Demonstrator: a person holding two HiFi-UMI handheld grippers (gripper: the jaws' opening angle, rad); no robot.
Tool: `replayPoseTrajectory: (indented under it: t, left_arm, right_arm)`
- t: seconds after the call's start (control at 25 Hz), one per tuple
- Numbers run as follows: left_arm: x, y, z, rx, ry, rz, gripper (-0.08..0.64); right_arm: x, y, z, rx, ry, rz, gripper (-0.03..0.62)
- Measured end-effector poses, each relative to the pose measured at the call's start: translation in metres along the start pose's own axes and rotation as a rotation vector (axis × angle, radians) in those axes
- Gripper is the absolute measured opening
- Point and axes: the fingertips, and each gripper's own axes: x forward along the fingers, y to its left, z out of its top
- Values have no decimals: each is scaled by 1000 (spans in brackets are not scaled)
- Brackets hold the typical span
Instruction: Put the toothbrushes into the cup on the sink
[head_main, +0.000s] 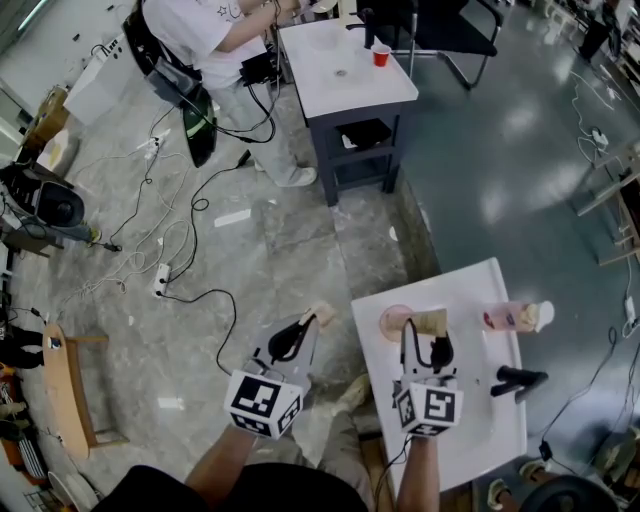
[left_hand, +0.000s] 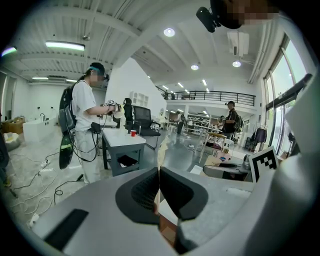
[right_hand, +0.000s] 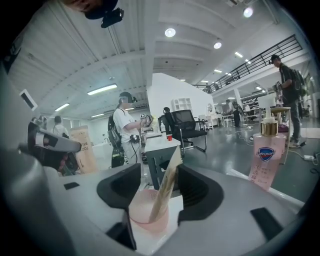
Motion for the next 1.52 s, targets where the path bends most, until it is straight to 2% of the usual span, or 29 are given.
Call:
replayPoseTrajectory:
  t: [0.36, 0.84, 1.28, 1.52]
  left_arm:
    - [-12, -8, 19, 23, -39, -32, 3]
    - [-37, -34, 59, 52, -116, -128, 3]
    - [-66, -55, 87, 99, -169, -240, 3]
    - [-86, -58, 95, 122, -187, -302, 3]
  right_arm:
    - [-21, -5, 17, -24, -41, -47, 221]
    - [-69, 0, 62, -65, -104, -128, 212]
    - [-123, 27, 90, -100, -158, -212, 135]
    - [-154, 44, 99, -106, -193, -286, 98]
